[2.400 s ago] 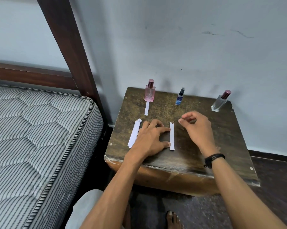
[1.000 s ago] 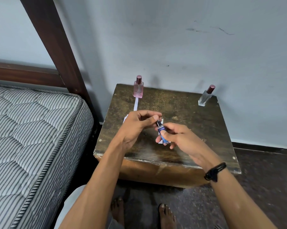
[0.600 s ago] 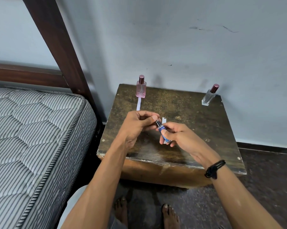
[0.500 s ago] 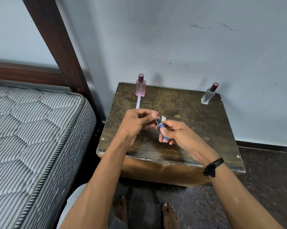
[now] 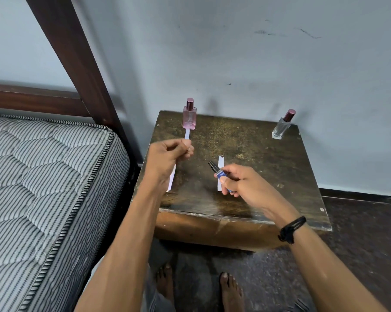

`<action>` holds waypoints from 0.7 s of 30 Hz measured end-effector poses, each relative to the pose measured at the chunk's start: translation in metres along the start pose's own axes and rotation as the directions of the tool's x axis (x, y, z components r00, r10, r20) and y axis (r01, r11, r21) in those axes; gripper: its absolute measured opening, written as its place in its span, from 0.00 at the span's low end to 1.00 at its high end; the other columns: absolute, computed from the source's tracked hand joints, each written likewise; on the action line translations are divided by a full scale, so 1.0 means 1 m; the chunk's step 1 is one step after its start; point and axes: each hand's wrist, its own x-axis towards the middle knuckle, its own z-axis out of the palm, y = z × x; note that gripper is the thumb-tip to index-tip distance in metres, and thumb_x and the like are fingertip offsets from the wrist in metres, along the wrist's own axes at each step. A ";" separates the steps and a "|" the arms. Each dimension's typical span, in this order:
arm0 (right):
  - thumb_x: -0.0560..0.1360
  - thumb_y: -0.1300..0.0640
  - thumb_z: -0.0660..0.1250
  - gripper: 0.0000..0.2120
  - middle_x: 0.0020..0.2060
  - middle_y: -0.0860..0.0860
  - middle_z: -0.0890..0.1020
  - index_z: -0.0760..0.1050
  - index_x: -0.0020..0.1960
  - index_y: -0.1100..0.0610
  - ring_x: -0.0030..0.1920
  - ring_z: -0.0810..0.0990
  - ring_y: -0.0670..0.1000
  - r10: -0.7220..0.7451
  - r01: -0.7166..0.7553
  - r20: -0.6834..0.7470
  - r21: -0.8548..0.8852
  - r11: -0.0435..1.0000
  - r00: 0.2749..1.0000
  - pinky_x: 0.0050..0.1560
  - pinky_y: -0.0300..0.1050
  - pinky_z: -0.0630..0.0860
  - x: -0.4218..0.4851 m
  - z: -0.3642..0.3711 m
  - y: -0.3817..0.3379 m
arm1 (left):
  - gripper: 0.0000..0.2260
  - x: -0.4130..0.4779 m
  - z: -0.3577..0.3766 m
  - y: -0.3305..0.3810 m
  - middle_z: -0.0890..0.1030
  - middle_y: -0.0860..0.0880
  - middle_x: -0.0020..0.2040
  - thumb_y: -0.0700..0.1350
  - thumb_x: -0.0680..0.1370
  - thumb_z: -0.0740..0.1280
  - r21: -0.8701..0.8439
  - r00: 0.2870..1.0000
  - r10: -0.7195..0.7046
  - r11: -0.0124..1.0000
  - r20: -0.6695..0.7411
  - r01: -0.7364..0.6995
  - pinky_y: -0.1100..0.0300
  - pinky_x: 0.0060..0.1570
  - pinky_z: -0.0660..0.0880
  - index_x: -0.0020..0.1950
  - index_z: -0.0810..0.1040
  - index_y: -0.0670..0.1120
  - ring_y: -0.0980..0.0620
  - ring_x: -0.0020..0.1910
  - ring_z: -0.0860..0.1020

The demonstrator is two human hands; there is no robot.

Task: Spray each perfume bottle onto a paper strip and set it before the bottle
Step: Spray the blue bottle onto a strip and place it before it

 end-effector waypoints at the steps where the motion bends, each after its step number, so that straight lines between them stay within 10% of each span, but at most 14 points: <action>1: 0.85 0.58 0.62 0.07 0.33 0.44 0.83 0.79 0.57 0.52 0.39 0.75 0.48 -0.001 0.001 0.005 0.061 0.998 1.000 0.43 0.45 0.71 -0.003 -0.001 0.000 | 0.03 0.001 -0.004 0.003 0.85 0.45 0.36 0.33 0.77 0.70 -0.015 1.000 0.009 1.000 0.001 -0.009 0.64 0.44 0.81 0.48 0.83 0.35 0.51 0.36 0.82; 13: 0.85 0.61 0.63 0.11 0.50 0.52 0.88 0.78 0.63 0.52 0.46 0.82 0.51 0.088 -0.050 -0.117 0.297 0.954 0.989 0.43 0.42 0.75 -0.002 -0.008 -0.009 | 0.09 -0.002 0.004 -0.002 0.84 0.44 0.41 0.37 0.81 0.65 0.199 0.999 -0.034 0.980 0.015 0.031 0.61 0.41 0.78 0.49 0.85 0.43 0.53 0.38 0.80; 21: 0.84 0.64 0.61 0.17 0.48 0.55 0.86 0.78 0.69 0.54 0.45 0.83 0.52 0.136 -0.078 -0.012 0.767 0.637 0.991 0.47 0.47 0.77 -0.002 -0.009 -0.010 | 0.10 -0.002 0.004 -0.004 0.82 0.47 0.41 0.37 0.81 0.64 0.253 0.998 -0.048 0.967 0.035 0.037 0.63 0.40 0.75 0.50 0.85 0.45 0.55 0.39 0.76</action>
